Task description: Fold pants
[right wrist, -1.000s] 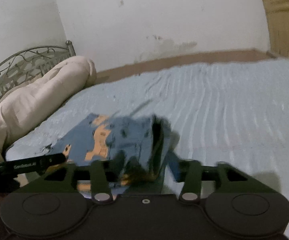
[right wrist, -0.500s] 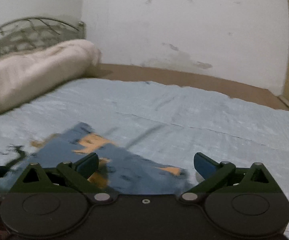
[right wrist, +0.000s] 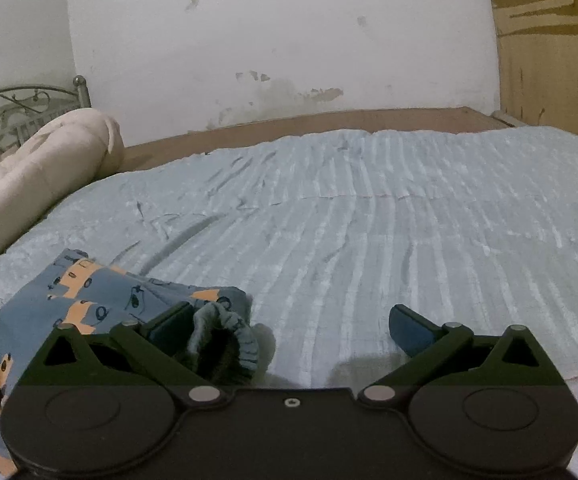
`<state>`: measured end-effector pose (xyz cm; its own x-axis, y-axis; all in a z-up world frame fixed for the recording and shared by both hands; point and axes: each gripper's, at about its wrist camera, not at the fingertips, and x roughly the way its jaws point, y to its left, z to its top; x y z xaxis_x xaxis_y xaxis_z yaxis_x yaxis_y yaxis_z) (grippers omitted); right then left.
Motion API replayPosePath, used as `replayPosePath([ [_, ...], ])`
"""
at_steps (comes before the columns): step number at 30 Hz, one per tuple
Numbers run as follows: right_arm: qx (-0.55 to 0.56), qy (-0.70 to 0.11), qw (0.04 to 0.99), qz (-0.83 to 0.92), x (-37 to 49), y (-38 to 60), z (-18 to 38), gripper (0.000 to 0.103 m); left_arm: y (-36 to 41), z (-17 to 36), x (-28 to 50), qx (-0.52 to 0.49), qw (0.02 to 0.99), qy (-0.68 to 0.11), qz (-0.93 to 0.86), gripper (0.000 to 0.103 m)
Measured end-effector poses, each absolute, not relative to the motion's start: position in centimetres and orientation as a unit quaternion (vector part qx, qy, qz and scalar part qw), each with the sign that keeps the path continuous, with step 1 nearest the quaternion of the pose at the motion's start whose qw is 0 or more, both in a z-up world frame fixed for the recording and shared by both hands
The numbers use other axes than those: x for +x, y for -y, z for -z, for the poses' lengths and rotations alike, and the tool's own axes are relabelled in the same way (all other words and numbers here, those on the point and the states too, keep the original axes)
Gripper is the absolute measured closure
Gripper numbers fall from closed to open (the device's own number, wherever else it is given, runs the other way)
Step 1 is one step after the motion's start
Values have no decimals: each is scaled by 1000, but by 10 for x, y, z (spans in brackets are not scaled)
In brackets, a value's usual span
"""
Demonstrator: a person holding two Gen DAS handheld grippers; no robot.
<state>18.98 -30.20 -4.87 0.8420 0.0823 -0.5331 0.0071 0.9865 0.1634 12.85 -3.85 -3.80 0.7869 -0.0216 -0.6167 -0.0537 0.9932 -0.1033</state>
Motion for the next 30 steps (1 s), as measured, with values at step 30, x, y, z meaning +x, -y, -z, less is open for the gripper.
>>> replayPosePath([
  [30, -7, -227, 967, -117, 139, 255, 8, 1, 36, 34, 131, -67, 937, -342, 6, 1],
])
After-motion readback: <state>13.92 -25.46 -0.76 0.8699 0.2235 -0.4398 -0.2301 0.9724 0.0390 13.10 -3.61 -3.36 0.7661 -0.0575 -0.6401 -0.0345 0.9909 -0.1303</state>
